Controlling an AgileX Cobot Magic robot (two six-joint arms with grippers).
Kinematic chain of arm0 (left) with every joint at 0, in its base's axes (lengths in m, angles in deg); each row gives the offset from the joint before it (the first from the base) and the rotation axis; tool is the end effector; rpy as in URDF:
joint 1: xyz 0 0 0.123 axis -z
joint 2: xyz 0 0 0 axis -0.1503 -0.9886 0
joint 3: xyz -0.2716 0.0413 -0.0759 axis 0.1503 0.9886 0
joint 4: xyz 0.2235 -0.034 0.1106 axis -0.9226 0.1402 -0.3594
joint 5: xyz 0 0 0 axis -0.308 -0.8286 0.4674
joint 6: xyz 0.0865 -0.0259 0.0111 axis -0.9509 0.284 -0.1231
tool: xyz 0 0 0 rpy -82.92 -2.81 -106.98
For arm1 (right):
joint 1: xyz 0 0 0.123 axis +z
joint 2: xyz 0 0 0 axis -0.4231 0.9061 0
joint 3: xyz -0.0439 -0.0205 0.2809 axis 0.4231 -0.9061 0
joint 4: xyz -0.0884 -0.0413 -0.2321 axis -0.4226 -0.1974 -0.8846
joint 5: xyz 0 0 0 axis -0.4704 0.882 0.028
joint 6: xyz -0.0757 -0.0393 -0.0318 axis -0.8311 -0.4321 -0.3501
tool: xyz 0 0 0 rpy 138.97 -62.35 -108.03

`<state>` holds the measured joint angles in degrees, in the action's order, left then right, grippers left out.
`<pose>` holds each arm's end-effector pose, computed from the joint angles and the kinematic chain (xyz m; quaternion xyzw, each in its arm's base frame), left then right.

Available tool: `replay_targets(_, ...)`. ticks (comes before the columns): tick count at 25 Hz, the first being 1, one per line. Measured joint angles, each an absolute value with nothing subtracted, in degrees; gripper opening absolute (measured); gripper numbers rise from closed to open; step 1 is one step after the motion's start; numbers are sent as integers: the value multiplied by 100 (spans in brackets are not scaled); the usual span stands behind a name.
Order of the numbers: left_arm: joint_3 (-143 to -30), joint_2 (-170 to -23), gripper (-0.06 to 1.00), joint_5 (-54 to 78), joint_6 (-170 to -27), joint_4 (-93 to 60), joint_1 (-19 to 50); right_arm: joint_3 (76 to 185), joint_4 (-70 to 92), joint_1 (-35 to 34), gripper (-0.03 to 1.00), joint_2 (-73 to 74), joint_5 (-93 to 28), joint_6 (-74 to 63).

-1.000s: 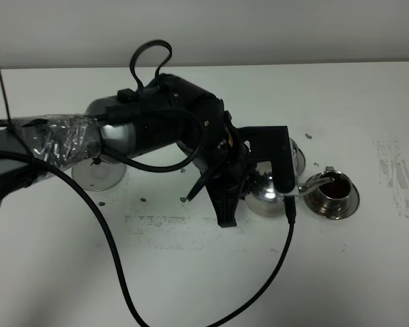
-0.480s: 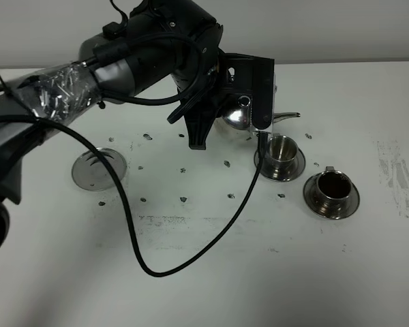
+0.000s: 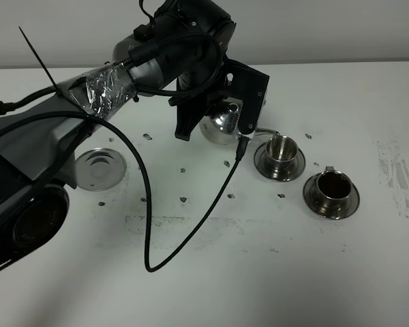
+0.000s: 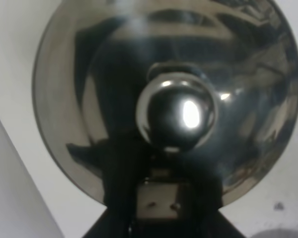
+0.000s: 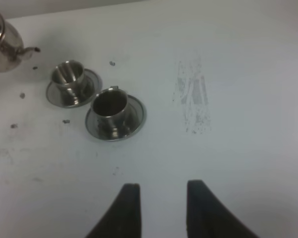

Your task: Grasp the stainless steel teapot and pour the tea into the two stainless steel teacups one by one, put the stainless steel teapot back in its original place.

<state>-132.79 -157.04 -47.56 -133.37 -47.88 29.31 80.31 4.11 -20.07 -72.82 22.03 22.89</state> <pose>0.4182 -0.2946 0.2283 0.7994 0.5466 0.1972 0.1525 -0.0108 0.0001 0.2792 0.0045 0.8591 0.0530 0.5090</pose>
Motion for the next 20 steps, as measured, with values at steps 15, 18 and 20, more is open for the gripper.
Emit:
replay_targets(15,-13389,-15956,19,-4573,-13517,-5500,3049,8031,411,-2007,22,-7282,2203,2289)
replay_targets(18,-13405,-16045,19,-4474,-13517,-5655,3146,8031,411,-2007,22,-7282,2203,2285)
replay_targets(20,-13410,-16099,19,-4429,-13517,-5741,3184,8031,411,-2007,22,-7282,2203,2285)
